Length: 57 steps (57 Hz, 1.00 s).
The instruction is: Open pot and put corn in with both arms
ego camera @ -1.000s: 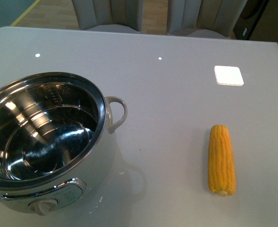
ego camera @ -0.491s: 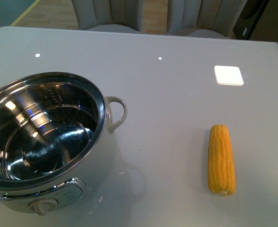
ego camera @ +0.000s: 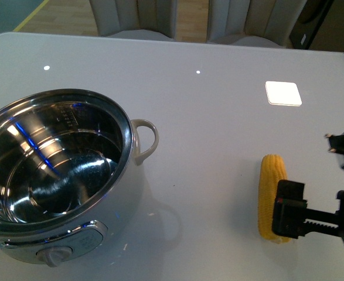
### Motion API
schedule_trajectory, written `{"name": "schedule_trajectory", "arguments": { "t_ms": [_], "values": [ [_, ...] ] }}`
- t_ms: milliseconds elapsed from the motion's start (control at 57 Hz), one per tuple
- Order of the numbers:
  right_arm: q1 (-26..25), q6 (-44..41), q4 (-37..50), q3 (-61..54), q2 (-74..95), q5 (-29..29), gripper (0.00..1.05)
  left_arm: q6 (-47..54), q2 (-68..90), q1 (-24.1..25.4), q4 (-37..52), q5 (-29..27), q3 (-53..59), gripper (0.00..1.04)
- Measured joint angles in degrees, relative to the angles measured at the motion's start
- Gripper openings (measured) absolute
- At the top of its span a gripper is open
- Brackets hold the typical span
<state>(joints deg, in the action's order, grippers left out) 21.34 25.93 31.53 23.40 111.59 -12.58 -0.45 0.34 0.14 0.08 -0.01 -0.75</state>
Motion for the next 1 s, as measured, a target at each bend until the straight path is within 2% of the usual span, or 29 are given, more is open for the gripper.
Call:
{"name": "schedule_trajectory", "arguments": {
  "t_ms": [596,947,1000],
  "values": [
    [0.8,-3.0,6.7,7.7,15.4,1.2,0.96,0.0,0.0,0.0,0.0,0.0,0.0,0.98],
    [1.4,-3.2,7.1,6.5,15.3,3.4,0.42,0.0,0.0,0.0,0.0,0.0,0.0,0.98],
    [1.4,-3.0,7.4,6.0,14.7,3.8,0.38,0.0,0.0,0.0,0.0,0.0,0.0,0.98]
  ]
}}
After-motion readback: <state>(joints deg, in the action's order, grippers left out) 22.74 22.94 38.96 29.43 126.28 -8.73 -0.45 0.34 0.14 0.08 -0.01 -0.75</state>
